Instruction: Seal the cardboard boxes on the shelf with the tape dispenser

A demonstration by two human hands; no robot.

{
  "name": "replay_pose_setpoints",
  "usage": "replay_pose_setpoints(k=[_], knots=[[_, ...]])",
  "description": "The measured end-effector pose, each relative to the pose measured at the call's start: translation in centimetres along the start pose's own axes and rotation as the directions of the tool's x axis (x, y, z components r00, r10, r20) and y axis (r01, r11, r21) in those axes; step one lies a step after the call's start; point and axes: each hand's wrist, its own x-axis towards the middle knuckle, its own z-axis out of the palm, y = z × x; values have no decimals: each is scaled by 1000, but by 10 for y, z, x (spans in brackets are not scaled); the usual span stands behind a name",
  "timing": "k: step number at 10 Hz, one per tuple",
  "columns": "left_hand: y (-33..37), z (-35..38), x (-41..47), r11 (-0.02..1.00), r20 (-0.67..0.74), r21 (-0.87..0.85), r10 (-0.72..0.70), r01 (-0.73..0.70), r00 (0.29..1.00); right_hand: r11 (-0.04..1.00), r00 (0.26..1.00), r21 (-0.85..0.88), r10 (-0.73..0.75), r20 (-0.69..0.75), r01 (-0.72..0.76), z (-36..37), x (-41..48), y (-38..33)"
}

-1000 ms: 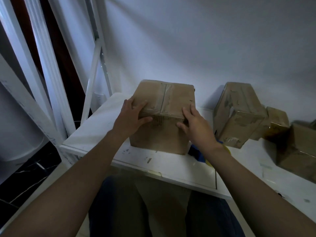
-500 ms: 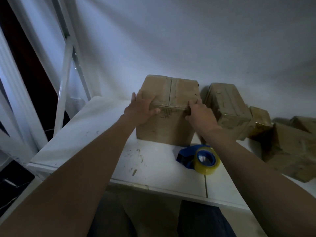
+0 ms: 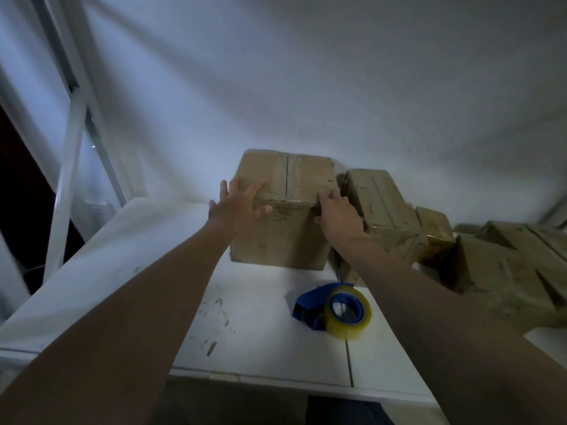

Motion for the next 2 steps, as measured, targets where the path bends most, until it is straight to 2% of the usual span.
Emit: replay_pose_setpoints(k=[2], knots=[[19, -29, -11, 997, 156, 63, -64, 54, 986, 998, 989, 67, -13, 145, 3, -33, -9, 5]])
